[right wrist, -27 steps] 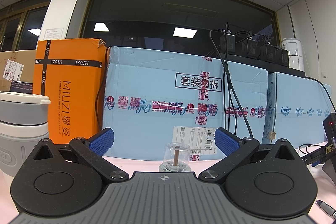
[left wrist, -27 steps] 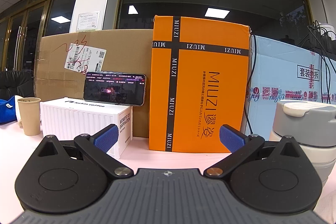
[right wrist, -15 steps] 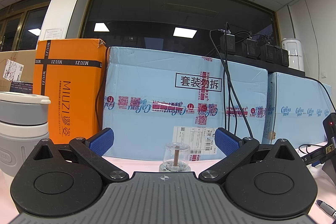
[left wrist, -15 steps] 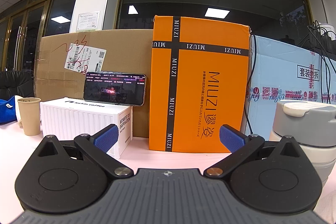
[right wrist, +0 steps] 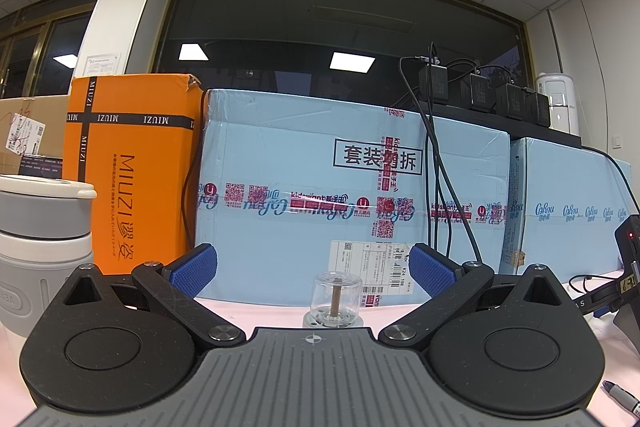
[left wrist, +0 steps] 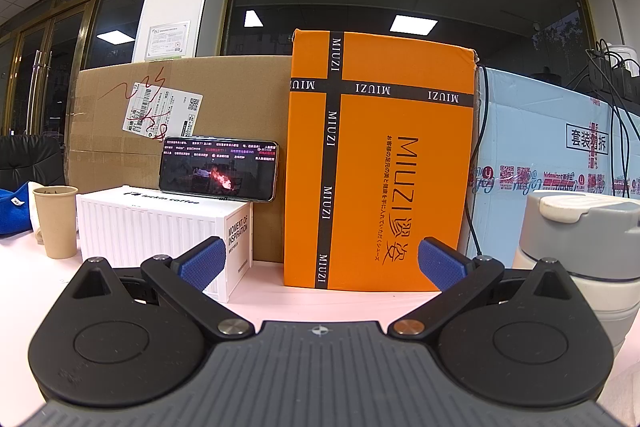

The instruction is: Clean container

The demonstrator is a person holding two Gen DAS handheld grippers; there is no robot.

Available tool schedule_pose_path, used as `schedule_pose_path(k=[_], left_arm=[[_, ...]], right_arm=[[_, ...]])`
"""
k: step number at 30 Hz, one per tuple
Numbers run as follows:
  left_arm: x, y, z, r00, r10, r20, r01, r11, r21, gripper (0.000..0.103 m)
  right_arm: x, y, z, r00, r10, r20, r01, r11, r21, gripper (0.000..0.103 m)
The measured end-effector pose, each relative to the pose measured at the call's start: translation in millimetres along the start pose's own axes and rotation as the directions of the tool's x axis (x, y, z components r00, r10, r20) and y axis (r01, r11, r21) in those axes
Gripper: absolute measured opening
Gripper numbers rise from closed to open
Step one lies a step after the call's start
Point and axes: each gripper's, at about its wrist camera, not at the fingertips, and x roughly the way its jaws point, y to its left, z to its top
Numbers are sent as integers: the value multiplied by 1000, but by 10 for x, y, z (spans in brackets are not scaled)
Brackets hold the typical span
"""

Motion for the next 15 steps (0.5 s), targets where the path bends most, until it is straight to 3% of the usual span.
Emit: schedule_pose_path(k=[15], left_arm=[[0, -13, -9, 1000, -1, -1, 1, 1000, -2, 103]], right_arm=[[-1, 0, 2, 1000, 0, 0, 0, 1000, 0, 103]])
